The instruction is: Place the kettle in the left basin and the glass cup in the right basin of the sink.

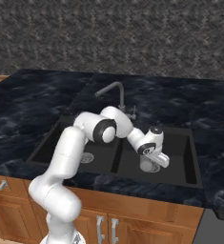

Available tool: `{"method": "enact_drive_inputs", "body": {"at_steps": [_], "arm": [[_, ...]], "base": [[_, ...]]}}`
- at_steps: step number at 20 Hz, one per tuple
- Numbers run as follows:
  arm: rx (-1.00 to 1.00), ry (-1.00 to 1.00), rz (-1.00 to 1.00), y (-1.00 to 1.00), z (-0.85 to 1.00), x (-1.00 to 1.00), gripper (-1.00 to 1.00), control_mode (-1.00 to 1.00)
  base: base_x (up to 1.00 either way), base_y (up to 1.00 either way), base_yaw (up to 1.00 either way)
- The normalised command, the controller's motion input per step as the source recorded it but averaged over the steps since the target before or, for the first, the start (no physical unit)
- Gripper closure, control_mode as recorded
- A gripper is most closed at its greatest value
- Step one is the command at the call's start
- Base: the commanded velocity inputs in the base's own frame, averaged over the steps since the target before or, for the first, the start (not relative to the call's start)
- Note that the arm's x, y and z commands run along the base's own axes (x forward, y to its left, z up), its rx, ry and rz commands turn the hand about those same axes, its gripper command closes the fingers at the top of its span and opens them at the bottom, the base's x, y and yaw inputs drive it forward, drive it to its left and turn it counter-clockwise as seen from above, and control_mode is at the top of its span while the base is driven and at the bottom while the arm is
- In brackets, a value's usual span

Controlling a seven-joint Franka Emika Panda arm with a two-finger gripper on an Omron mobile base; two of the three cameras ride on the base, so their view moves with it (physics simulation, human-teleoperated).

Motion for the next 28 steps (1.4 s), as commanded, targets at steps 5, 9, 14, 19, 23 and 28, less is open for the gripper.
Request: {"method": "enact_drive_inputs", "body": {"at_steps": [5,9,14,19,23,28], "arm": [[0.00,0.00,0.00,0.00,-0.22,0.16,1.00,-1.00],[0.00,0.00,0.00,0.00,-0.21,0.15,1.00,-1.00],[0.00,0.00,0.00,0.00,0.00,0.00,1.00,-1.00],[0.00,0.00,0.00,0.00,0.00,0.00,-1.00,-1.00],[0.00,0.00,0.00,0.00,0.02,0.00,-1.00,-1.00],[0.00,0.00,0.00,0.00,0.41,0.00,-1.00,-1.00]], "base": [[0.00,0.00,0.00],[0.00,0.00,0.00],[0.00,0.00,0.00],[0.00,0.00,0.00],[0.00,0.00,0.00],[0.00,0.00,0.00]]}}
